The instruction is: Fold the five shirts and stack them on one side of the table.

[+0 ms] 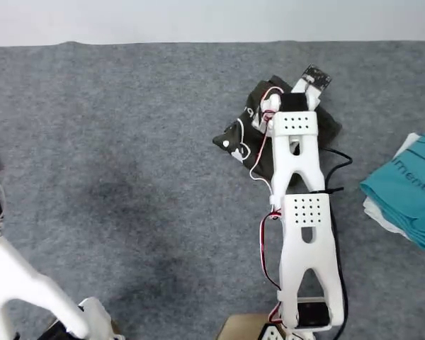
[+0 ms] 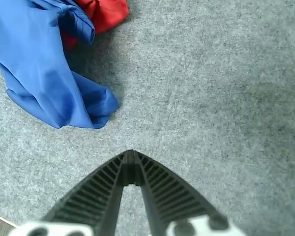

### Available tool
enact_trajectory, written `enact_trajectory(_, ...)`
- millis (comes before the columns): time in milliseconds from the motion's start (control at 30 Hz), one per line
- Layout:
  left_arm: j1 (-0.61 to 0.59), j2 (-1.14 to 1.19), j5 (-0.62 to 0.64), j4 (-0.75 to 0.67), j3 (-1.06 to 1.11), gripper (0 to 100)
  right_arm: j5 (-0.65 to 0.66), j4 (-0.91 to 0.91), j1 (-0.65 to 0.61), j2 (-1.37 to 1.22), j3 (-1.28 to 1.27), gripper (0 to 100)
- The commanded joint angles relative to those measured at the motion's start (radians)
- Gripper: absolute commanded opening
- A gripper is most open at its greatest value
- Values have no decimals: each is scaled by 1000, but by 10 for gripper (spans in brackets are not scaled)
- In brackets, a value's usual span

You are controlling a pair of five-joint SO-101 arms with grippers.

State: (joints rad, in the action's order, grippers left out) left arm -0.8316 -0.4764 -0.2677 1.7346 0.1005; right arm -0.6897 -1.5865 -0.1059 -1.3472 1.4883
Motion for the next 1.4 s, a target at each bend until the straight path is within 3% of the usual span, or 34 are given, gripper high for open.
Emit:
enact_trajectory(0, 6, -34, -9, 17, -8, 3, 40, 21, 5, -1, 2, 119)
enact_trajectory(233, 6, -35, -8, 17, -8, 3, 61, 16, 71, 10, 11, 13)
enact_trajectory(500, 6, -35, -8, 17, -8, 3, 112, -76, 142, 36, 201, 10)
enact_trajectory(733, 8, -34, -8, 15, -7, 3, 127, -194, 165, 145, 193, 10)
enact_trajectory(1367, 25, -26, -9, 11, -5, 3, 235, -203, 346, 418, 192, 9)
